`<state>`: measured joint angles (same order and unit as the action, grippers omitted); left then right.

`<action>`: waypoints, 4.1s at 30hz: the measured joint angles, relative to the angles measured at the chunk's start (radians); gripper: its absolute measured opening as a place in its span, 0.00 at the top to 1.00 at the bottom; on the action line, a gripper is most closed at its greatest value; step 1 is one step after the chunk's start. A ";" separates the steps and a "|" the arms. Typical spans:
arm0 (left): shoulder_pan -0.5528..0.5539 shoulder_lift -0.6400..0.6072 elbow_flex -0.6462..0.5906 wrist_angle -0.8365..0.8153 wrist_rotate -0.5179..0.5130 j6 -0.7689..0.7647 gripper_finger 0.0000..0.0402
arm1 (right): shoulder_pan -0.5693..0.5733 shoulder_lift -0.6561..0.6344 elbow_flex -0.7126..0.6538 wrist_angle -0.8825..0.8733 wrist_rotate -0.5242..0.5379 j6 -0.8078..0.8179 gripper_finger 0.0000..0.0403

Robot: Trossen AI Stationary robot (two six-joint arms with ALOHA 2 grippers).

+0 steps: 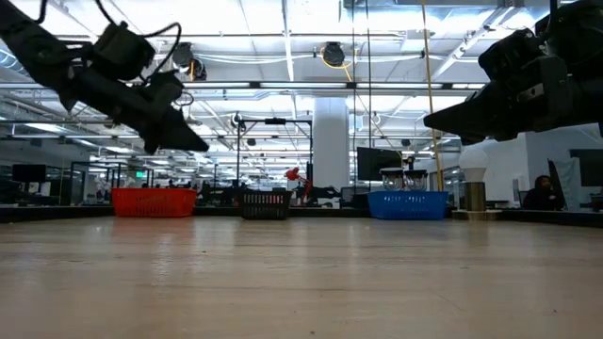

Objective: Pick & Place Office items
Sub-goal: Put the blue charger adapter head into the black bin

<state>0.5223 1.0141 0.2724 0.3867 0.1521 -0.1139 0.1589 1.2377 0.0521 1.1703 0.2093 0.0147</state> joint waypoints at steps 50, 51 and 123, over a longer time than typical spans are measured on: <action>-0.558 0.670 -0.055 0.919 -0.521 0.061 0.95 | 0.375 0.227 0.942 -1.798 0.075 0.672 1.00; -0.558 0.670 -0.054 0.918 -0.521 0.061 0.96 | 0.389 0.253 0.964 -1.832 0.047 0.684 1.00; -0.558 0.669 -0.054 0.843 -0.521 0.044 0.94 | 0.596 0.576 1.274 -2.194 -0.419 1.674 0.46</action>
<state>-0.0353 1.6833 0.2180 1.2293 -0.3691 -0.0695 0.7545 1.8141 1.3262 -1.0238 -0.2096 1.6887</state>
